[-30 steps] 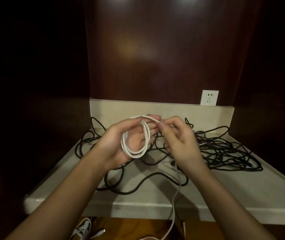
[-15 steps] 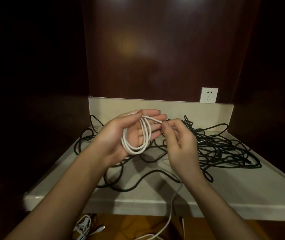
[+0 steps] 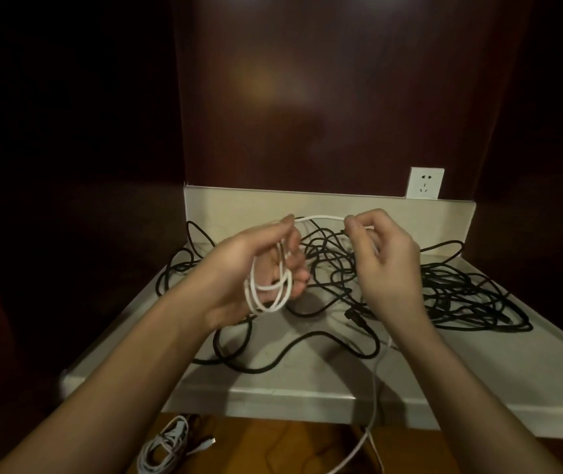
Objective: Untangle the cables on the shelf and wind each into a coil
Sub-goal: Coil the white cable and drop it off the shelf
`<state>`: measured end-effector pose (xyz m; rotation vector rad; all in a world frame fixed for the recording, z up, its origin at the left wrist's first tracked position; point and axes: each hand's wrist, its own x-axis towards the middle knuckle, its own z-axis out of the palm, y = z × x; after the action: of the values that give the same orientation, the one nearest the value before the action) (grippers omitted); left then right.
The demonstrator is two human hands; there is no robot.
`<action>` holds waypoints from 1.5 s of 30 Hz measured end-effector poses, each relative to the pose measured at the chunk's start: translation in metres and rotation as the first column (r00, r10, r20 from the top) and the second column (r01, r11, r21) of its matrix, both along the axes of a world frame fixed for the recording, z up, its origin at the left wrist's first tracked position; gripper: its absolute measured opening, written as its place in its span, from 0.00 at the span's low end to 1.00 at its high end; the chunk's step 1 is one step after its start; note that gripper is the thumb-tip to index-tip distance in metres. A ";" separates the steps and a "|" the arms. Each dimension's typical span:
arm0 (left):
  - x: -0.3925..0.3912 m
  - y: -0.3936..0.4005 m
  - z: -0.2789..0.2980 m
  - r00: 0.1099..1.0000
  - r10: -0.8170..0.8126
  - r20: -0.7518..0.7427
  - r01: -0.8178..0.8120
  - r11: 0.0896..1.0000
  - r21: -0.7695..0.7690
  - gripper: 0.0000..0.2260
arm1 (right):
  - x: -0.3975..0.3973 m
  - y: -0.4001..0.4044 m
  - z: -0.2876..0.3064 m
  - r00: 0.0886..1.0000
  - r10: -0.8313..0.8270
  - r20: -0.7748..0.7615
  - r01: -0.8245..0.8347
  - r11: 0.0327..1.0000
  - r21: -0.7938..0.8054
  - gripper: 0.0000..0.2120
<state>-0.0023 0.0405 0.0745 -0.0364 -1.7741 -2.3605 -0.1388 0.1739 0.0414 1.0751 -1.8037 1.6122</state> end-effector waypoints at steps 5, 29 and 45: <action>-0.012 -0.004 -0.002 0.979 0.205 0.017 -0.205 0.961 0.186 0.13 | 0.013 -0.003 -0.023 0.996 0.089 0.029 -0.091 0.994 0.067 0.10; -0.043 -0.027 -0.025 0.463 0.450 -0.764 -0.884 0.293 -0.364 0.10 | 0.082 -0.009 -0.054 0.965 0.186 -0.188 -0.007 0.728 0.686 0.15; 0.000 -0.014 -0.020 0.994 -0.107 0.017 0.076 0.575 -0.815 0.17 | 0.033 0.010 0.019 0.941 0.310 -0.135 -0.254 0.911 0.324 0.11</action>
<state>-0.0019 0.0267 0.0546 -0.2995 -2.7244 -1.3323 -0.1062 0.1837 0.0604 1.6363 -1.8742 1.3566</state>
